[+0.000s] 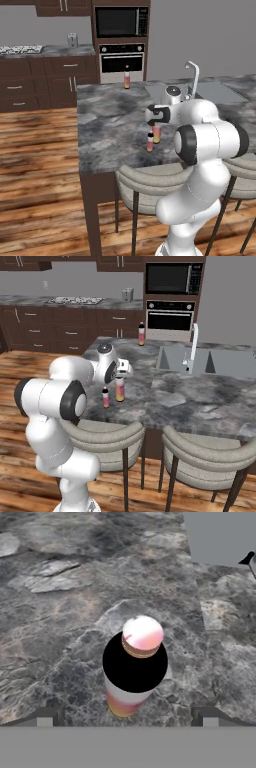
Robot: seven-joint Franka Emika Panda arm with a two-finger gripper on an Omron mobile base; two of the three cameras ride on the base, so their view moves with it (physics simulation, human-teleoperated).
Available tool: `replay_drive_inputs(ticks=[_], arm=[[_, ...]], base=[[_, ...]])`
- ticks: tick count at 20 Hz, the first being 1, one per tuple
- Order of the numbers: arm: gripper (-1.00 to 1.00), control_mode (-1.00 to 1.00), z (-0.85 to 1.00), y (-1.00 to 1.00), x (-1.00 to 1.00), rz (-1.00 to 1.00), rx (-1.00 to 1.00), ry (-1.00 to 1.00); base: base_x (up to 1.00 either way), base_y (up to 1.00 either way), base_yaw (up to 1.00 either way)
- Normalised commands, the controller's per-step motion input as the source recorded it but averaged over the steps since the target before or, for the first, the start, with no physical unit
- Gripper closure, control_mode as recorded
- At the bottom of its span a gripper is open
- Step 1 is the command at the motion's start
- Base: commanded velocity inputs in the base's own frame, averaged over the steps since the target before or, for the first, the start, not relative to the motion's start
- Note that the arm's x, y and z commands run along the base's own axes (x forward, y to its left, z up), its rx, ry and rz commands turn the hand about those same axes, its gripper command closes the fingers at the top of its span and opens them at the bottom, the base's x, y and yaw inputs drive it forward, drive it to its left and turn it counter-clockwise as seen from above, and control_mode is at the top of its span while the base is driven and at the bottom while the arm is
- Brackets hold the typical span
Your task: Place the large bottle from the dining counter next to the other large bottle outside the sink, and place the small bottle from the dining counter next to the other small bottle inside the sink.
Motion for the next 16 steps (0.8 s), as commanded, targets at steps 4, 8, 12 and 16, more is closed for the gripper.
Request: replay_drive_inputs(ticks=[4,8,12,16], arm=[[-1.00,-1.00,-0.21,0.00,0.06,0.00,0.00,0.00],[-1.00,-1.00,-0.12,0.00,0.08,0.00,0.00,0.00],[-1.00,-1.00,-0.05,0.00,0.10,0.00,0.00,0.00],[-1.00,-1.00,-0.01,0.00,0.11,0.00,0.00,0.00]], base=[[0.00,0.00,0.00],[0.00,0.00,0.00],[0.00,0.00,0.00],[0.00,0.00,0.00]])
